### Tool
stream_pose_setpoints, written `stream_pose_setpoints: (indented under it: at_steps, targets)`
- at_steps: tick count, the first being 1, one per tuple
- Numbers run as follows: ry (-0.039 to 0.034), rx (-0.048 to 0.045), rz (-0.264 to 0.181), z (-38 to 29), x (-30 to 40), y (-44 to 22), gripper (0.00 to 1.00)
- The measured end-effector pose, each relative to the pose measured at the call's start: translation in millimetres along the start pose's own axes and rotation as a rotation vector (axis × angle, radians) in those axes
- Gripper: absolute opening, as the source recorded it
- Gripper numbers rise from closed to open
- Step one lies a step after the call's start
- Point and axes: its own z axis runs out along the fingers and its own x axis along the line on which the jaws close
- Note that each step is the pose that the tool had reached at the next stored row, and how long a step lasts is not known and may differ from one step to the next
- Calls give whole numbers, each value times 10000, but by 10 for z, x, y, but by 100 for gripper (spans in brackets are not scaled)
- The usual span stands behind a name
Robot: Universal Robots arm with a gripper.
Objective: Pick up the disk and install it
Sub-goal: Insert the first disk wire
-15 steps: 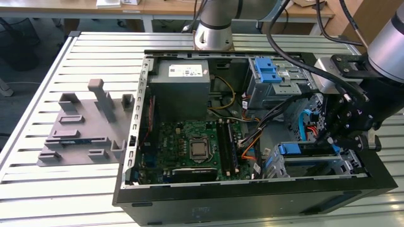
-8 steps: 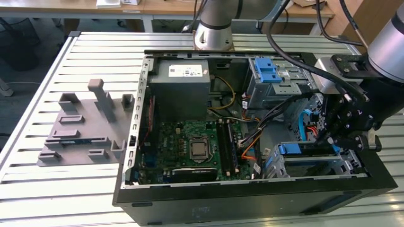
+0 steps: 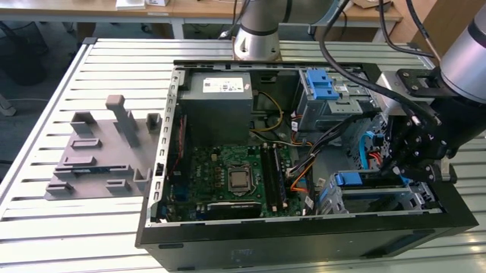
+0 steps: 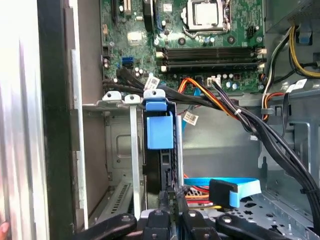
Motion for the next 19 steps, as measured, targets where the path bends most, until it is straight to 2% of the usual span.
stream_pose_setpoints:
  at_steps: [13, 15, 16, 19]
  targets:
    - [-7, -4, 1, 21, 0, 0, 16]
    - [-26, -5, 2, -4, 0, 0, 17]
    - [-21, -6, 2, -28, -1, 0, 24]
    - [-36, -15, 2, -89, -2, -1, 24]
